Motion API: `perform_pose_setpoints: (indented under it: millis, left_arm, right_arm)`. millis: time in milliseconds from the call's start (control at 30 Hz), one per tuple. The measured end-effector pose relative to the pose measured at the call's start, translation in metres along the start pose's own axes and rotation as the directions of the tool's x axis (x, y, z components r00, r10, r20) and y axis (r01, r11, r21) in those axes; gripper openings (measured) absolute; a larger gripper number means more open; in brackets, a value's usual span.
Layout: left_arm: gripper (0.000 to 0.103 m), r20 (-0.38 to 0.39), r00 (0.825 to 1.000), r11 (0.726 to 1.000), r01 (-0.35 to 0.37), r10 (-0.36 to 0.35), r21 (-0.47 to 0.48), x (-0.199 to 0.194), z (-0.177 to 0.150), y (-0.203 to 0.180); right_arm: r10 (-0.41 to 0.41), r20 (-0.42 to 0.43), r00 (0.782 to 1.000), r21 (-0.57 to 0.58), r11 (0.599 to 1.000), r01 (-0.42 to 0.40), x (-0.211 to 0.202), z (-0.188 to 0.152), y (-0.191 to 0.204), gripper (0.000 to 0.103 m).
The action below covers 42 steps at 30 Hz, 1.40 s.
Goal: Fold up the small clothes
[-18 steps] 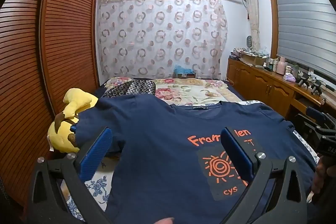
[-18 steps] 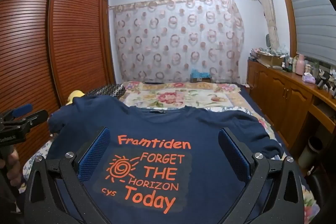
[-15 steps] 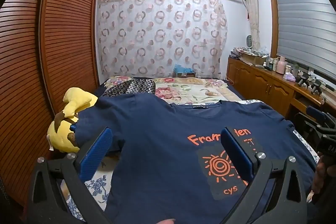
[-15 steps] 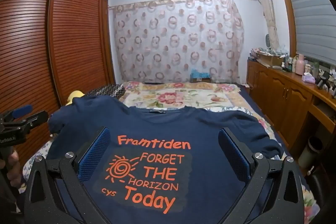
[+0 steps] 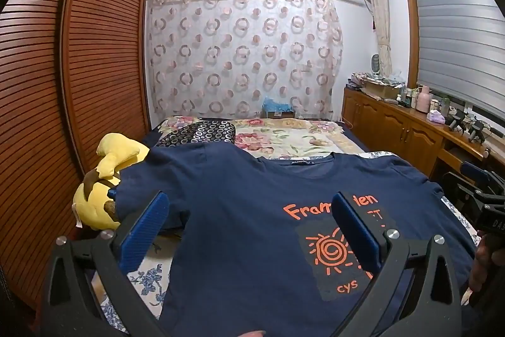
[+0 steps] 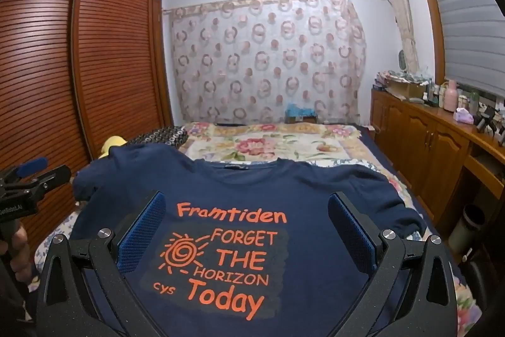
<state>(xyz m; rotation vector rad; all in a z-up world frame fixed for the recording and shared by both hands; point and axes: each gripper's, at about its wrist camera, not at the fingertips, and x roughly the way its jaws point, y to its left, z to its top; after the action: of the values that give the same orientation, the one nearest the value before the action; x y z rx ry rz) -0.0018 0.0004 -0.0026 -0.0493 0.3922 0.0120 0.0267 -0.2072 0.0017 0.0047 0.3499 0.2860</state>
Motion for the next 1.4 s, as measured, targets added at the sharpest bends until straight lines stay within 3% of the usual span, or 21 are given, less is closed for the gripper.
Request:
perform_pose_setpoints:
  millis: [1400]
  left_arm:
    - [0.103, 0.009, 1.0, 1.0, -0.001, 0.0, 0.006, -0.0045, 0.0054, 0.0021]
  right_arm:
    - [0.001, 0.0, 1.0, 0.003, 1.0, -0.001, 0.0005, -0.0004, 0.0002, 0.103]
